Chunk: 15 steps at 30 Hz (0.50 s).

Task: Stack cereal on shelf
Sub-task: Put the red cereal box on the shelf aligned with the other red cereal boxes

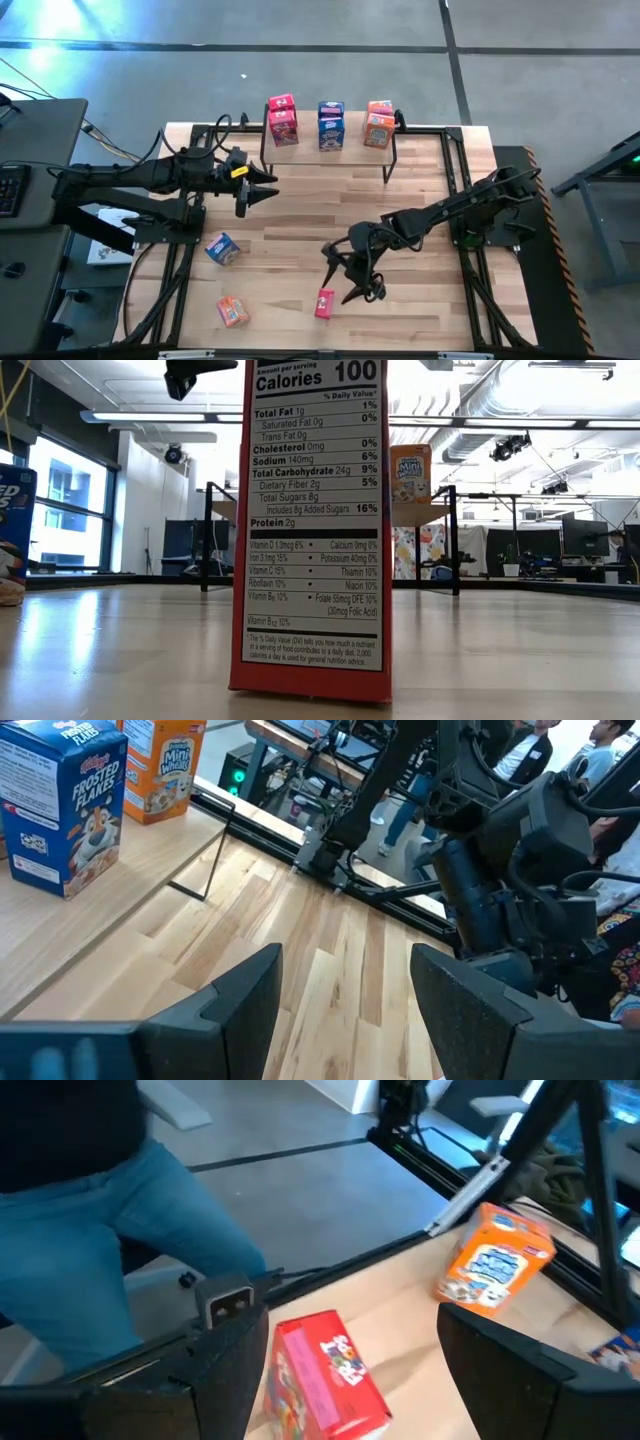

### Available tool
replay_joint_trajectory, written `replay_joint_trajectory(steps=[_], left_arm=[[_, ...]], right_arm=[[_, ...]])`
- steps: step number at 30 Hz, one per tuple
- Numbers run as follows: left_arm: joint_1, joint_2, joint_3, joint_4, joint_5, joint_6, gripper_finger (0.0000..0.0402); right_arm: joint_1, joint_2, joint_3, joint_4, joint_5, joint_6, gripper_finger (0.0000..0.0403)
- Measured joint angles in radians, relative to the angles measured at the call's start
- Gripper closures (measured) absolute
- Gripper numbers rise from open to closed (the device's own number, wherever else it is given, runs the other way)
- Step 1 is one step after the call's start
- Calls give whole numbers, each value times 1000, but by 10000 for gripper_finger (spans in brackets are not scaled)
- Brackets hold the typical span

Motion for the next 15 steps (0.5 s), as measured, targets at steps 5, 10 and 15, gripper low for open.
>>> replay_joint_trajectory(steps=[5,10,15], left_arm=[[1,0,0,1,-6,1,190],[4,0,0,1,-47,1,190],[3,0,0,13,-55,1,190]], right_arm=[[0,-4,0,-7,89,3,118],[0,-29,0,-17,126,3,118],[-5,-36,0,-23,103,3,118]])
